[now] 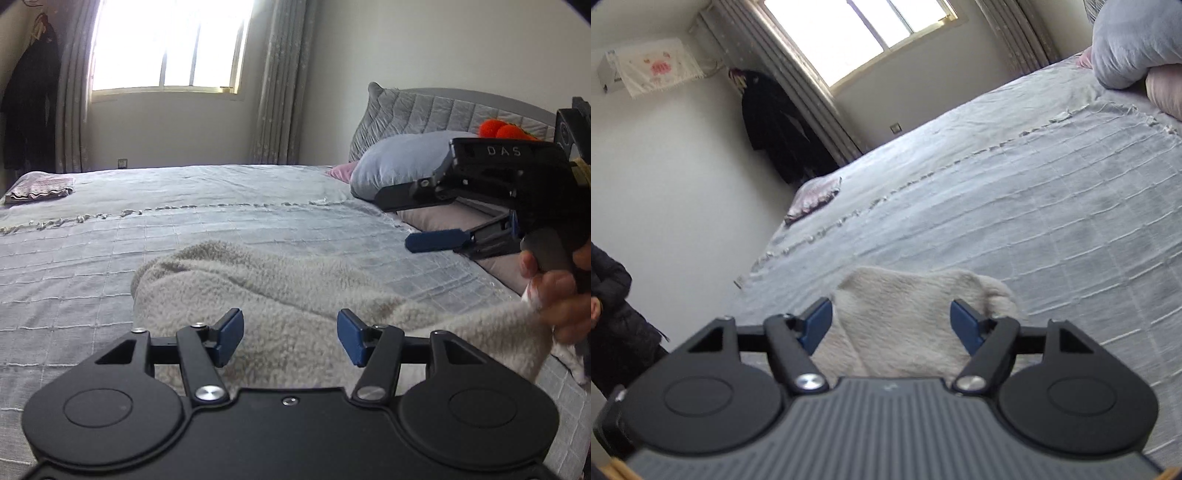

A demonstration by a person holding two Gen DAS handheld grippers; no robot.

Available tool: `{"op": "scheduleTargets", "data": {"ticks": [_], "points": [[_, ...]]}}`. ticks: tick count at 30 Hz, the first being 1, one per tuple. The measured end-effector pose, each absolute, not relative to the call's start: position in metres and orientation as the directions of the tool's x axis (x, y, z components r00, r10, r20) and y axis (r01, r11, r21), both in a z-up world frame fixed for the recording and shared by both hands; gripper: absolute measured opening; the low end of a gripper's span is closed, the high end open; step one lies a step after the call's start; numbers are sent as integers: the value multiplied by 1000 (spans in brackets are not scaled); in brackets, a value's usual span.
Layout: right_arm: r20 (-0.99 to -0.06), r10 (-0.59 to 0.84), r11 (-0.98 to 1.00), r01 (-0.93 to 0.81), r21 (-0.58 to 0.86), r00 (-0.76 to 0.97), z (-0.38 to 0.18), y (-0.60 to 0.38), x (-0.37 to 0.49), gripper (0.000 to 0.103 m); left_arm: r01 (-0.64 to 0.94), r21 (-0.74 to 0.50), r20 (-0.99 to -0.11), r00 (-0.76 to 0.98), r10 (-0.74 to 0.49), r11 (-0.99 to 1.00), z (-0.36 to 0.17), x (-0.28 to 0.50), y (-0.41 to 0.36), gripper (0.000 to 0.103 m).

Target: Fold large clothes

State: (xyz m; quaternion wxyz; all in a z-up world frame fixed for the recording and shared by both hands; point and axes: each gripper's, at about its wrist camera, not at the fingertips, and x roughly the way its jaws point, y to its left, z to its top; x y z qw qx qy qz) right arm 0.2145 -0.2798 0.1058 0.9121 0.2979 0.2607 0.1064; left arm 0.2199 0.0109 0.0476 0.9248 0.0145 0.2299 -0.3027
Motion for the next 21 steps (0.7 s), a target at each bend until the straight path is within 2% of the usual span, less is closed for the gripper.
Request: {"op": "scheduleTargets", "data": {"ticks": [2,4,6,8,9,12,14,17,19,21], "points": [[-390,340,808,-53,587,855,103,-257,229,68,540,-130,-434,723,-537,832,43,228,12,56],[-439,247,874,-2,486,864,91,-240,236,68,527,-158,-464,707,-534,835,25,233,17,55],[-495,134,921,76,382,859,66,-235,239,67,545,-176,-425,709,-563,820,8,224,25,55],[-536,84,926,134,354,840,28,-243,237,66,583,-212,-368,696,-617,784,-9,212,31,55],[-535,86,921,138,364,840,5,-246,234,66,605,-209,-345,690,-637,769,-17,206,30,55],[-417,110,885,102,455,902,-32,-257,213,66,599,-110,-285,746,-602,793,-29,184,17,55],[-405,106,881,103,461,908,-31,-258,208,66,575,-104,-271,769,-579,811,-29,181,14,56],[-425,121,877,103,468,897,-19,-259,204,67,551,-115,-296,776,-558,827,-17,179,18,57],[-434,153,869,89,488,888,-4,-264,193,71,526,-132,-323,779,-538,840,-6,169,23,63],[-426,171,878,59,476,888,9,-266,173,81,500,-135,-353,782,-513,855,4,158,27,68]]}}
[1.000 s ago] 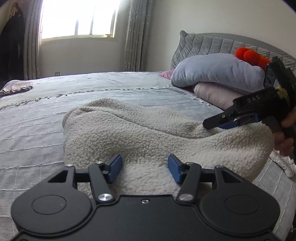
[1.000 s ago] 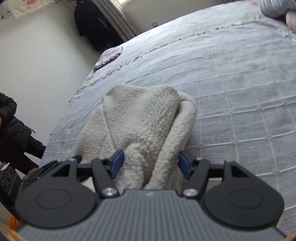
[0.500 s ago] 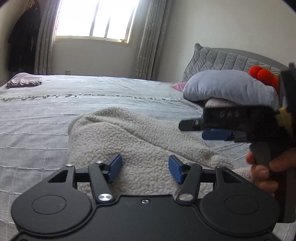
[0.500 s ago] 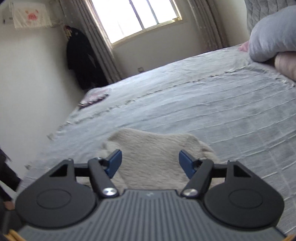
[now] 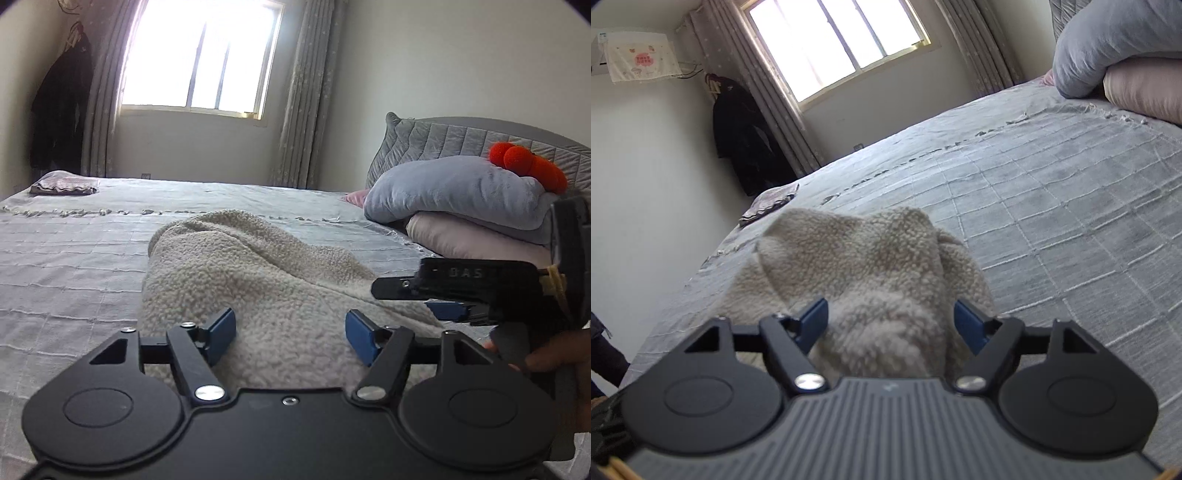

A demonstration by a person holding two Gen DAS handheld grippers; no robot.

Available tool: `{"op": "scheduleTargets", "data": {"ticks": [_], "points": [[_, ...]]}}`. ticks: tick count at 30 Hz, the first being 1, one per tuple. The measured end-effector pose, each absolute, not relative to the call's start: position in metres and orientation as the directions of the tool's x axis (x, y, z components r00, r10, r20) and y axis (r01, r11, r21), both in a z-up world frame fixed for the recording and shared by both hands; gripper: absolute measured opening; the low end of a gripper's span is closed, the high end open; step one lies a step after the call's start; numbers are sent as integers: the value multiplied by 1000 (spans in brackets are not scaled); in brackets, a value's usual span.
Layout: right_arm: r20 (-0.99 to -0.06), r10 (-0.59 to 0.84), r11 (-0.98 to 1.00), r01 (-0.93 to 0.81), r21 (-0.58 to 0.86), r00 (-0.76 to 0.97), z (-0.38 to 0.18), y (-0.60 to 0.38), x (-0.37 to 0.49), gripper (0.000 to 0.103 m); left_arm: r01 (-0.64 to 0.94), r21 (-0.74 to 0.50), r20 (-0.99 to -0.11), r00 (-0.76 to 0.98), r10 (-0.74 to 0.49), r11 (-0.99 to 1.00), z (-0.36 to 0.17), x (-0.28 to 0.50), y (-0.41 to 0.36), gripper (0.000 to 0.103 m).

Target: Fold large clothes

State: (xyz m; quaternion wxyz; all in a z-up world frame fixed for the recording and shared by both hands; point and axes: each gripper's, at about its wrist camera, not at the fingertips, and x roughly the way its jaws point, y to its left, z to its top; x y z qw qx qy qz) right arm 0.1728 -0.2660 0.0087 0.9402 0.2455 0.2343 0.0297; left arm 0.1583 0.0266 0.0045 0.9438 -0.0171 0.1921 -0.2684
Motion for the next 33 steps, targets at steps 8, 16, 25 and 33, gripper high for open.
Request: {"op": "scheduleTargets", "data": {"ticks": [8,16,25,33], "points": [[-493,53,958,95,270,868,39,-251,79,97,257,-206,-548,769,-329,944,28,91,42,92],[-550,-54,969,176,171,833,48,-228,6,103,114,-35,-599,793,-112,993,45,24,40,103],[-577,-148,975,216,51,803,59,-205,-19,103,62,7,-630,776,-43,998,36,1,52,103],[-592,-122,987,160,12,796,55,-181,-14,103,58,13,-637,770,-36,998,31,4,56,103]]}}
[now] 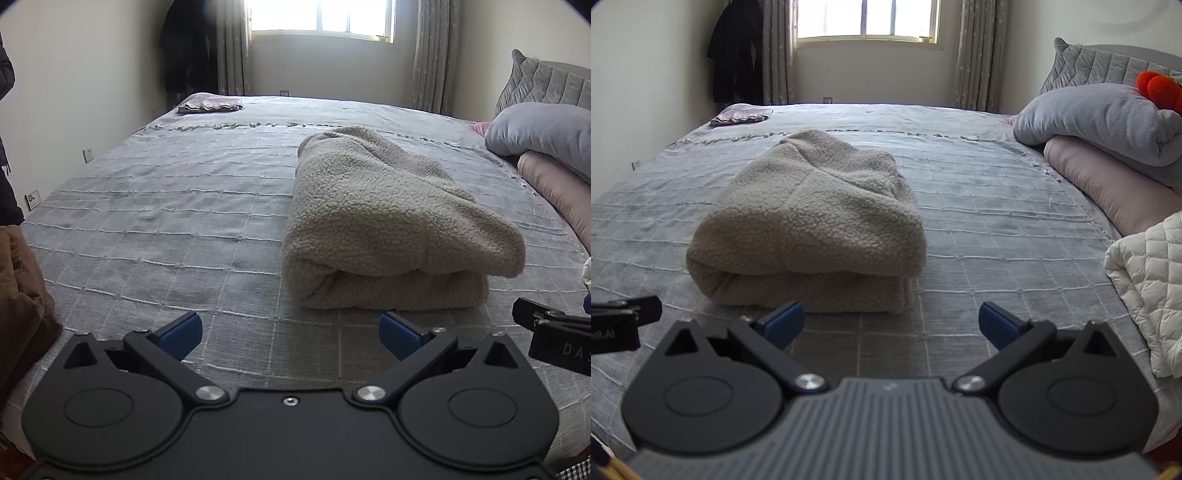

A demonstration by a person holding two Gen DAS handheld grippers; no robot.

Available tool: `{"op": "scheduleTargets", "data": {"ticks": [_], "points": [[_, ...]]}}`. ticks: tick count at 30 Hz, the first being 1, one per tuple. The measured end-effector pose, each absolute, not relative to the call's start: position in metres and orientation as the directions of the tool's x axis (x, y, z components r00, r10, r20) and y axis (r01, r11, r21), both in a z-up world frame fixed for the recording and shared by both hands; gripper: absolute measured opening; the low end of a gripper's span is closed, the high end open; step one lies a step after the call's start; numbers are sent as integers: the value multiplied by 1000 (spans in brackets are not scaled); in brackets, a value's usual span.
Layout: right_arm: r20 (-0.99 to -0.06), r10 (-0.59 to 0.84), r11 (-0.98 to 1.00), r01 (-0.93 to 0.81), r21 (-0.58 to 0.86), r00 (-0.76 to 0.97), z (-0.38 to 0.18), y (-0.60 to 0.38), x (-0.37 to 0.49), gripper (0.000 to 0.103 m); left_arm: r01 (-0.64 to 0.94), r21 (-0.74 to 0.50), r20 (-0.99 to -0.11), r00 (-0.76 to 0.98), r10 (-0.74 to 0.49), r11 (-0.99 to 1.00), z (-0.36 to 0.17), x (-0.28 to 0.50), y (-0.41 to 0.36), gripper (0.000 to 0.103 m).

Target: Fold large clothes

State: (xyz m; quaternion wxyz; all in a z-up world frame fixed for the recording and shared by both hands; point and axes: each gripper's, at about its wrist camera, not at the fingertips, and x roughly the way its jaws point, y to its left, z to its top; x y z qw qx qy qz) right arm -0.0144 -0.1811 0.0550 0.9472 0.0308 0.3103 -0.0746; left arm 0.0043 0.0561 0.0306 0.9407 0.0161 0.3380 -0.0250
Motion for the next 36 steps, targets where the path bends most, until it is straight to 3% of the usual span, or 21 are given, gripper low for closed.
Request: {"op": "scheduleTargets", "data": {"ticks": [13,36], "points": [[-604,-133,984,178,15,786,33,-186,4,103,106,-6,-678,730,-81,994,11,26,49,103],[-627,-85,987,150,51,774,21,-191,7,103,79,-3,-696,715,-59,997,1,29,51,103]]}}
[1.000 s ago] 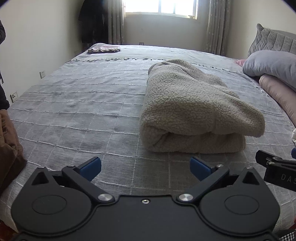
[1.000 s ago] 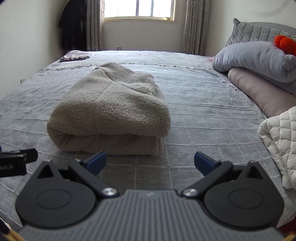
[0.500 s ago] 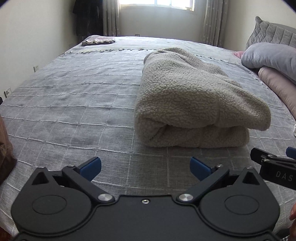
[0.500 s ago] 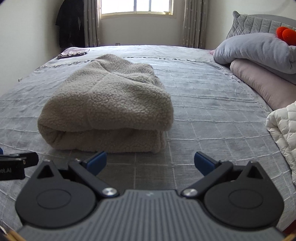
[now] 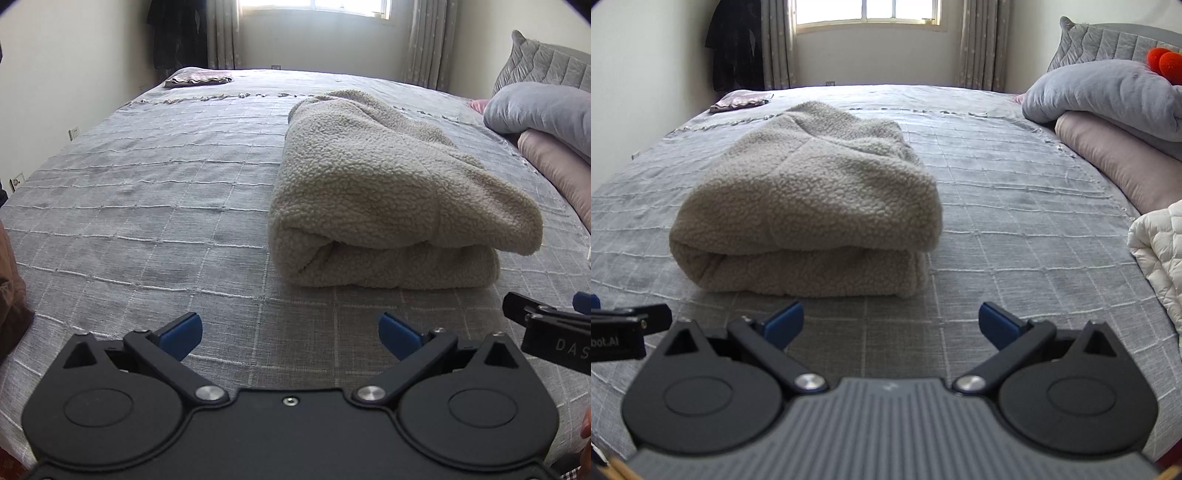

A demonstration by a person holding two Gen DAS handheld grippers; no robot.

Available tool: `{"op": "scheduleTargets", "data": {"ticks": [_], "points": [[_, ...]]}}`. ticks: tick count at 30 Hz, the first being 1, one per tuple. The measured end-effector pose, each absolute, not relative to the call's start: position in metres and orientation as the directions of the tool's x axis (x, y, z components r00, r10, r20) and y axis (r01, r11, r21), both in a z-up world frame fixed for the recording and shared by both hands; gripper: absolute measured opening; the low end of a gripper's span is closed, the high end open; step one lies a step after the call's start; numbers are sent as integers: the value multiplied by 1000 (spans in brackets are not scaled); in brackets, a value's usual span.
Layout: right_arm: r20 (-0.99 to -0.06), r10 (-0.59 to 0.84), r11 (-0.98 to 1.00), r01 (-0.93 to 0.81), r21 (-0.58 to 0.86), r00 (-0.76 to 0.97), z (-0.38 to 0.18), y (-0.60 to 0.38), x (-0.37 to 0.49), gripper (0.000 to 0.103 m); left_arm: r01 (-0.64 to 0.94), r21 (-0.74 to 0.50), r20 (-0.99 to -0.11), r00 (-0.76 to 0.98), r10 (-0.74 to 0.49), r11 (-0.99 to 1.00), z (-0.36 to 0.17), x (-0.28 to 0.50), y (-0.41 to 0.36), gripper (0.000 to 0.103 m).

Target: Fold large clothes

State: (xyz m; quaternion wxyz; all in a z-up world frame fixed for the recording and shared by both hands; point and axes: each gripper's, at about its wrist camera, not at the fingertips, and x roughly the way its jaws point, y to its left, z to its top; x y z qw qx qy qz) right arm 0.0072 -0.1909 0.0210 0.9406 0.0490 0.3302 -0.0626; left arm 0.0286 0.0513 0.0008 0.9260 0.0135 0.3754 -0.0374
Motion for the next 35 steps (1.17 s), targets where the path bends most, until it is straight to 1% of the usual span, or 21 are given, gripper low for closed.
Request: {"op": "scheduleTargets", "data": {"ticks": [7,12,35], "points": [[-628,-95,985,166,55,773,23,-195,1,103,74,2,-701,712,-51,997,-1,28,51,103],[-609,-91,986,155,53,788,28,-192,0,103,70,-1,-696,716,-51,998,0,28,51,103],[-611,-72,989,135,58,789,29,-183,-3,103,76,17,-690,722,-43,997,3,22,50,103]]}}
